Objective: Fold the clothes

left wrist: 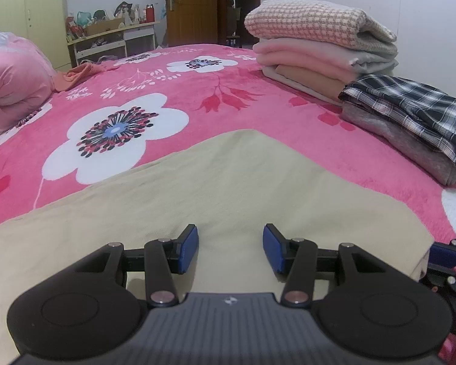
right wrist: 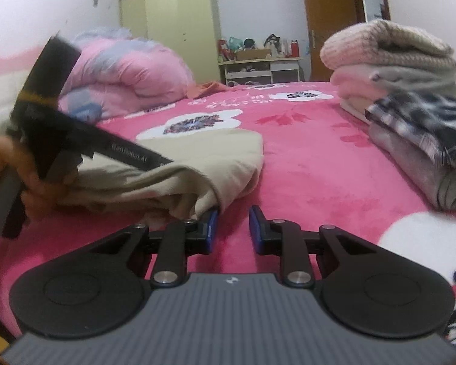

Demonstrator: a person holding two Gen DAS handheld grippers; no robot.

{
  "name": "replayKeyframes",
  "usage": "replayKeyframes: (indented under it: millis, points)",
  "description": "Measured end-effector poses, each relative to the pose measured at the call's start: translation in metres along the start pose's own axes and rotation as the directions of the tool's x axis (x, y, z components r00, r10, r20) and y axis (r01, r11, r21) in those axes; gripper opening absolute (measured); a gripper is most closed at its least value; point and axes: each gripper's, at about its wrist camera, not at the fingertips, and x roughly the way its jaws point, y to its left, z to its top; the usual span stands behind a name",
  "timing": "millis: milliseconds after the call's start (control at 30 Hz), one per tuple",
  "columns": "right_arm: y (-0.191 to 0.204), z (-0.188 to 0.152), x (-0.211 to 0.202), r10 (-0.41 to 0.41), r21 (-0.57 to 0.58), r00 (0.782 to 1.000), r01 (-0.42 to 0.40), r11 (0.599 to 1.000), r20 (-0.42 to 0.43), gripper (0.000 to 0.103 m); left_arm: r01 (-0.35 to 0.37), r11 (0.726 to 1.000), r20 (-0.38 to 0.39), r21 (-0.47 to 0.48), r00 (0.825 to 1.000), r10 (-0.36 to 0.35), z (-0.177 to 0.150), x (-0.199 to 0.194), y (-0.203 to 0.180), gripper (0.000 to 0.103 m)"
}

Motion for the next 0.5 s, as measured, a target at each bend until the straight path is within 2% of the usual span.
replayKeyframes:
  millis: [100, 267, 500]
  points:
    - [-0.005, 0.002, 0.003, 0.033, 0.081, 0.999, -0.033, 0.996, 0.008, 0.017, -0.003, 1.0, 0.004, -0.003, 1.0, 0.003, -0.001, 0.0, -0.001, 0.05]
    - [-0.009, 0.0, 0.022, 0.014, 0.17, 1.0, -0.01, 0.985, -0.023, 0.001, -0.005, 1.0, 0.01, 0.0, 1.0, 0.005, -0.001, 0.001, -0.001, 0.05]
    - [-0.018, 0.005, -0.014, 0.112, 0.327, 0.993, -0.097, 0.94, -0.025, 0.0, -0.004, 1.0, 0.014, 0.004, 1.0, 0.004, -0.001, 0.002, 0.0, 0.051]
